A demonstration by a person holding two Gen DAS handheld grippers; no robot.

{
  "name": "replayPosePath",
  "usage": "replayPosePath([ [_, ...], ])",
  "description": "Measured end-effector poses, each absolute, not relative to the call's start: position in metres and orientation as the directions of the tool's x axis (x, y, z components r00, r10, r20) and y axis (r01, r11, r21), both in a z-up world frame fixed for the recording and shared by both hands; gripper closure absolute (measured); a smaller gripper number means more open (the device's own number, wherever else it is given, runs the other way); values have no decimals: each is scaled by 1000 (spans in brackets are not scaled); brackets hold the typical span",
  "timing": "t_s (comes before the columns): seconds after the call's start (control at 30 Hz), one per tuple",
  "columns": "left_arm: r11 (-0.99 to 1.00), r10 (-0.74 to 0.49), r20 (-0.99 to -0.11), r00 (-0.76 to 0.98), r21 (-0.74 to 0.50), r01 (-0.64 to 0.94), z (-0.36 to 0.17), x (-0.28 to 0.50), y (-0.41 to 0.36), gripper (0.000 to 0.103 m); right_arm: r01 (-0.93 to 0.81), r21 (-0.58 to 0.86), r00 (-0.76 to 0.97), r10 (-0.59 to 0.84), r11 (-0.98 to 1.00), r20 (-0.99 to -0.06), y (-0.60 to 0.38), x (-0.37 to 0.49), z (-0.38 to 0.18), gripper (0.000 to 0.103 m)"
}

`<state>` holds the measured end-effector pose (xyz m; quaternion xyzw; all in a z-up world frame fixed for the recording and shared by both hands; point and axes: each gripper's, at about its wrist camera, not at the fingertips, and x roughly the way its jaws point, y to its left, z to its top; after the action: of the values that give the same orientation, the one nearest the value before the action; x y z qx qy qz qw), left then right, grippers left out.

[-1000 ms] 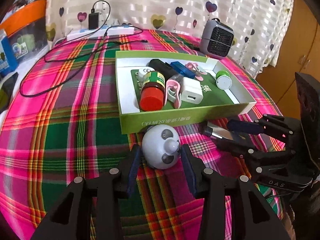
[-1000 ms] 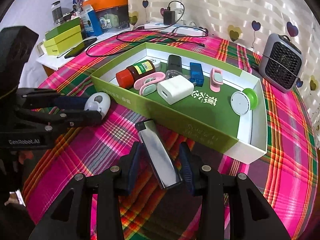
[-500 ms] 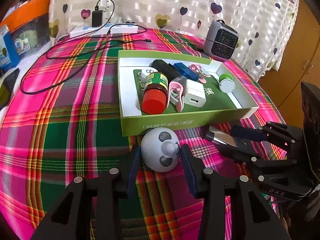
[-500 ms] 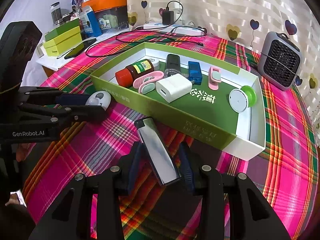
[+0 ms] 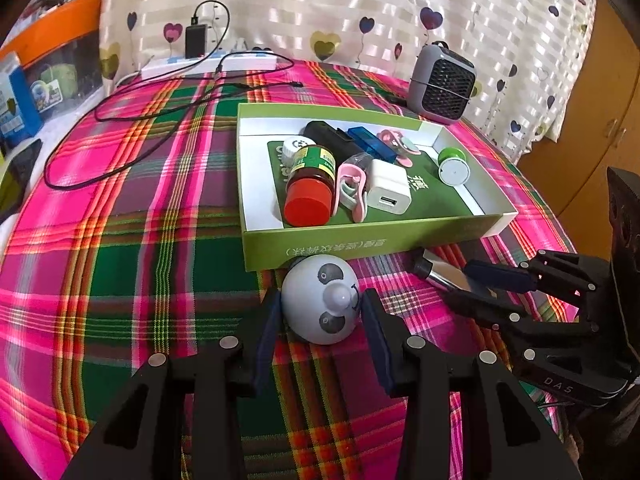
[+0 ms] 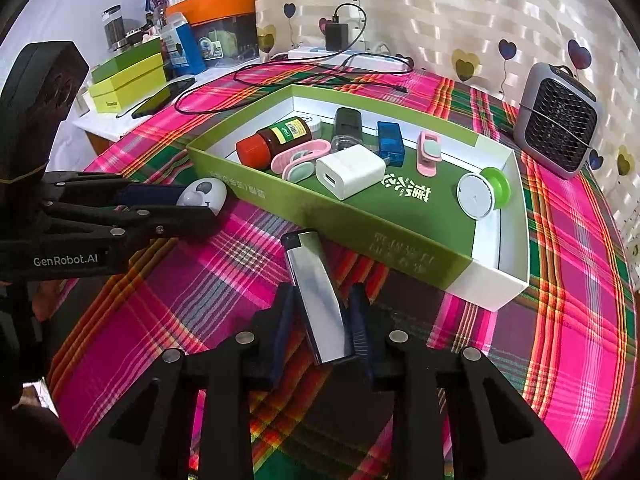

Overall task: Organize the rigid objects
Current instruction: 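Grasp the silver-white stick with the right tool while the left tool lifts the round gadget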

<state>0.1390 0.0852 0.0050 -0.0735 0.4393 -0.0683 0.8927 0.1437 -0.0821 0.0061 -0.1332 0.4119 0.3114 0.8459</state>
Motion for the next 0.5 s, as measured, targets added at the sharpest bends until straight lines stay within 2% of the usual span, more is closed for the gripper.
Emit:
replayPosePath([
  [0.5,984,-172,-765,621,-168,66,11,125,79,64,-637,63,453,439,768,-776,-81,136,8,79],
])
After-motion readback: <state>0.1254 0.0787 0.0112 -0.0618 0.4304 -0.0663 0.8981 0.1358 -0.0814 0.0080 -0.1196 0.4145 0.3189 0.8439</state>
